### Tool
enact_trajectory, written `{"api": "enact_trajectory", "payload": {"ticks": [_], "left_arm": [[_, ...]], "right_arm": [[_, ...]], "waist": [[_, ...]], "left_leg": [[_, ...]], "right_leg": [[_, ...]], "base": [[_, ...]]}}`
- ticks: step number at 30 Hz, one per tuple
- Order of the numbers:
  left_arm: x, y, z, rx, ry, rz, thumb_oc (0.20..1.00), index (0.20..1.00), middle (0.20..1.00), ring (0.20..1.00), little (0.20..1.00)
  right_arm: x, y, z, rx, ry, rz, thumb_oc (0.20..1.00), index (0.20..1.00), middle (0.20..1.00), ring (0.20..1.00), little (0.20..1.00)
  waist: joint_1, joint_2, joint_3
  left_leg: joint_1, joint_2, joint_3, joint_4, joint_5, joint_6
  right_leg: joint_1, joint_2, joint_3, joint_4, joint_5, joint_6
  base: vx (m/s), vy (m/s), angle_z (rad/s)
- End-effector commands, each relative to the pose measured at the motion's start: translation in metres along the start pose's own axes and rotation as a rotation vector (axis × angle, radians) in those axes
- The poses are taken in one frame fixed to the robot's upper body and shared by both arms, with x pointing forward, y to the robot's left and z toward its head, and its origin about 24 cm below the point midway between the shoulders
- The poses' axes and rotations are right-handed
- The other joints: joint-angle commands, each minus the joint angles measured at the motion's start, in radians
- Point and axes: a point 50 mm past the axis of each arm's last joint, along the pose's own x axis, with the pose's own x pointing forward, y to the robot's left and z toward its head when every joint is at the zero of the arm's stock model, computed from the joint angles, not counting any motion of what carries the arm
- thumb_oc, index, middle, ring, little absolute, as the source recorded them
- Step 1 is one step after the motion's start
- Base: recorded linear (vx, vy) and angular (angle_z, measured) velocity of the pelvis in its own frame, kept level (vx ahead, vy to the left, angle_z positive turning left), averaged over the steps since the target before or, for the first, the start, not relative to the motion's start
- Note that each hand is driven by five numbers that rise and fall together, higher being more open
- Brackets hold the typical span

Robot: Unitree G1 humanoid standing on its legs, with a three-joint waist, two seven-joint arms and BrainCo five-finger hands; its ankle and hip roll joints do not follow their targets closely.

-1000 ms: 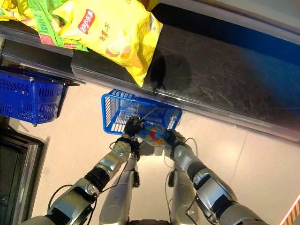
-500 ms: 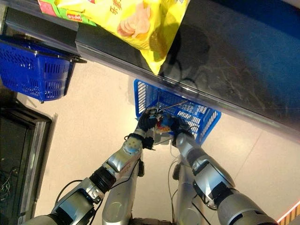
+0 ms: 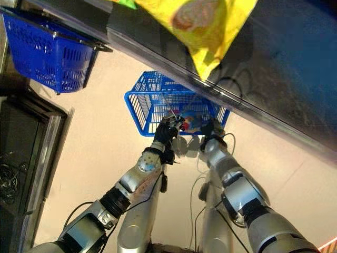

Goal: Pick up the snacks into the basket

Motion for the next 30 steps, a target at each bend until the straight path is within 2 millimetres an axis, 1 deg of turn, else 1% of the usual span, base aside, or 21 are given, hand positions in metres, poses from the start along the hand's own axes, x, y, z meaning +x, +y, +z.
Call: {"api": "enact_trajectory", "payload": {"ticks": [1,3,6,7,8,10,12,13,15,16,17,18,19,20,21,22,24,25,27,28,30], "left_arm": [[-0.008,-0.035,0.05,-0.119,-0.239,-0.16,0.2,0.2,0.2,0.2,0.2],[-0.01,-0.029,0.043,-0.124,-0.213,-0.146,0.2,0.2,0.2,0.2,0.2],[-0.012,-0.023,0.037,-0.122,-0.194,-0.128,0.2,0.2,0.2,0.2,0.2],[-0.012,-0.023,0.038,-0.121,-0.197,-0.128,0.2,0.2,0.2,0.2,0.2],[-0.014,-0.02,0.033,-0.121,-0.179,-0.118,0.2,0.2,0.2,0.2,0.2],[-0.014,-0.015,0.028,-0.117,-0.162,-0.099,0.2,0.2,0.2,0.2,0.2],[-0.013,-0.013,0.027,-0.11,-0.157,-0.091,0.2,0.2,0.2,0.2,0.2],[-0.012,-0.003,0.019,-0.085,-0.13,-0.048,0.2,0.2,0.2,0.2,0.2],[-0.011,0.002,0.016,-0.068,-0.12,-0.02,0.2,0.2,0.2,0.2,0.2],[-0.01,0.019,-0.001,0.002,-0.061,0.064,0.2,0.2,0.2,0.2,0.2],[-0.01,0.029,-0.011,0.026,-0.02,0.107,0.2,0.2,0.2,0.2,0.2],[-0.01,0.029,-0.01,0.027,-0.022,0.107,0.2,0.2,0.2,0.2,0.2],[-0.01,0.04,-0.02,0.066,0.016,0.151,0.2,0.2,0.2,0.2,0.2],[-0.015,0.064,-0.048,0.196,0.139,0.241,0.2,0.2,0.2,0.2,0.2],[-0.014,0.064,-0.047,0.197,0.137,0.241,0.2,0.2,0.2,0.2,0.2],[-0.024,0.085,-0.077,0.293,0.278,0.321,0.2,0.2,0.2,0.2,0.2],[-0.042,0.106,-0.108,0.39,0.446,0.393,0.2,0.2,0.2,0.2,0.2],[-0.041,0.106,-0.107,0.39,0.444,0.394,0.2,0.2,0.2,0.2,0.2],[-0.061,0.122,-0.13,0.436,0.586,0.441,0.2,0.2,0.2,0.2,0.2],[-0.09,0.142,-0.154,0.492,0.768,0.472,0.2,0.2,0.2,0.2,0.2],[-0.117,0.158,-0.168,0.534,0.901,0.49,0.2,0.2,0.2,0.2,0.2]], "right_arm": [[0.003,-0.002,0.01,0.033,-0.005,-0.004,1.0,1.0,1.0,1.0,1.0],[0.002,-0.002,-0.005,0.035,0.045,0.007,1.0,1.0,1.0,1.0,1.0],[0.0,-0.003,-0.016,0.035,0.076,0.009,1.0,1.0,1.0,1.0,1.0],[0.001,-0.004,-0.015,0.035,0.073,0.006,1.0,1.0,1.0,1.0,1.0],[-0.001,-0.002,-0.023,0.038,0.101,0.012,1.0,1.0,1.0,1.0,1.0],[-0.004,0.001,-0.03,0.044,0.12,0.02,1.0,1.0,1.0,1.0,1.0],[-0.004,0.002,-0.031,0.047,0.122,0.022,1.0,1.0,1.0,1.0,1.0],[-0.011,0.011,-0.039,0.056,0.139,0.054,1.0,1.0,1.0,1.0,1.0],[-0.014,0.016,-0.042,0.062,0.144,0.07,1.0,1.0,1.0,1.0,1.0],[-0.024,0.028,-0.053,0.081,0.168,0.117,1.0,1.0,1.0,1.0,1.0],[-0.031,0.038,-0.06,0.098,0.187,0.145,1.0,1.0,1.0,1.0,1.0],[-0.031,0.037,-0.059,0.098,0.185,0.144,1.0,1.0,1.0,1.0,1.0],[-0.038,0.044,-0.066,0.116,0.203,0.158,1.0,1.0,1.0,1.0,1.0],[-0.052,0.055,-0.084,0.141,0.256,0.182,1.0,1.0,1.0,1.0,1.0],[-0.051,0.054,-0.083,0.141,0.254,0.181,1.0,1.0,1.0,1.0,1.0],[-0.062,0.06,-0.099,0.157,0.312,0.192,1.0,1.0,1.0,1.0,1.0],[-0.077,0.066,-0.12,0.18,0.391,0.199,1.0,1.0,1.0,1.0,1.0],[-0.077,0.066,-0.119,0.181,0.389,0.198,1.0,1.0,1.0,1.0,1.0],[-0.09,0.071,-0.135,0.204,0.456,0.2,1.0,1.0,1.0,1.0,1.0],[-0.107,0.08,-0.149,0.257,0.528,0.209,1.0,1.0,1.0,1.0,1.0],[-0.12,0.085,-0.158,0.289,0.57,0.223,1.0,1.0,1.0,1.0,1.0]], "waist": [[0.007,0.023,-0.007],[0.014,0.021,-0.007],[0.017,0.02,-0.007],[0.016,0.019,-0.007],[0.017,0.019,-0.007],[0.014,0.014,-0.007],[0.011,0.011,-0.007],[0.006,0.002,-0.007],[0.0,-0.004,-0.007],[-0.011,-0.018,-0.007],[-0.019,-0.027,-0.007],[-0.02,-0.028,-0.007],[-0.03,-0.039,-0.007],[-0.052,-0.062,-0.007],[-0.053,-0.063,-0.007],[-0.074,-0.087,-0.007],[-0.095,-0.102,-0.007],[-0.096,-0.102,-0.007],[-0.111,-0.115,-0.007],[-0.139,-0.128,-0.007],[-0.165,-0.13,-0.007]], "left_leg": [[0.006,-0.053,0.033,-0.012,-0.043,-0.032],[0.014,-0.056,0.03,-0.012,-0.047,-0.028],[0.016,-0.056,0.027,-0.013,-0.047,-0.027],[0.009,-0.057,0.027,-0.012,-0.043,-0.027],[0.019,-0.054,0.026,-0.014,-0.048,-0.027],[0.026,-0.055,0.026,-0.013,-0.049,-0.026],[0.023,-0.056,0.027,-0.012,-0.046,-0.024],[0.041,-0.055,0.029,-0.01,-0.054,-0.022],[0.043,-0.056,0.03,-0.008,-0.053,-0.02],[0.07,-0.054,0.033,-0.006,-0.062,-0.018],[0.084,-0.055,0.037,-0.002,-0.067,-0.015],[0.078,-0.057,0.037,0.0,-0.064,-0.014],[0.092,-0.057,0.044,0.004,-0.07,-0.011],[0.134,-0.057,0.059,0.022,-0.097,-0.001],[0.129,-0.059,0.059,0.024,-0.094,0.0],[0.166,-0.066,0.075,0.062,-0.128,0.015],[0.205,-0.074,0.089,0.113,-0.17,0.024],[0.201,-0.076,0.089,0.114,-0.167,0.025],[0.247,-0.077,0.098,0.143,-0.196,0.034],[0.304,-0.073,0.106,0.157,-0.212,0.041],[0.358,-0.065,0.101,0.158,-0.22,0.05]], "right_leg": [[-0.052,-0.079,0.04,0.017,0.057,0.115],[-0.045,-0.082,0.037,0.017,0.056,0.116],[-0.042,-0.081,0.034,0.018,0.054,0.116],[-0.048,-0.083,0.034,0.019,0.057,0.116],[-0.041,-0.082,0.034,0.019,0.054,0.116],[-0.036,-0.081,0.035,0.02,0.053,0.116],[-0.04,-0.083,0.035,0.021,0.056,0.116],[-0.026,-0.082,0.037,0.024,0.052,0.116],[-0.028,-0.084,0.039,0.027,0.054,0.115],[-0.006,-0.081,0.043,0.03,0.047,0.115],[0.004,-0.083,0.048,0.035,0.045,0.114],[-0.001,-0.084,0.048,0.035,0.048,0.114],[0.012,-0.086,0.052,0.037,0.045,0.114],[0.047,-0.09,0.063,0.049,0.037,0.116],[0.042,-0.092,0.063,0.049,0.039,0.116],[0.077,-0.098,0.08,0.066,0.032,0.117],[0.117,-0.107,0.092,0.092,0.017,0.118],[0.113,-0.109,0.092,0.092,0.019,0.118],[0.152,-0.112,0.108,0.114,0.01,0.119],[0.186,-0.108,0.138,0.167,-0.013,0.119],[0.208,-0.079,0.21,0.223,-0.045,0.117]], "base": [[-0.01,0.029,0.06],[-0.01,0.025,0.06],[-0.01,0.012,0.06],[-0.02,0.021,0.05],[0.0,0.0,0.0],[0.0,0.0,0.0],[0.0,0.0,0.0],[0.0,0.0,0.0],[0.0,0.021,0.0],[0.0,0.056,0.0],[-0.01,0.049,0.0],[-0.01,0.05,0.02],[0.01,0.088,0.02],[0.01,0.088,-0.01],[0.04,0.127,-0.1],[0.04,0.106,-0.17],[0.05,0.102,-0.27],[0.03,0.067,-0.28],[0.04,0.069,-0.17],[0.05,0.039,-0.17],[0.05,-0.017,-0.21]]}}
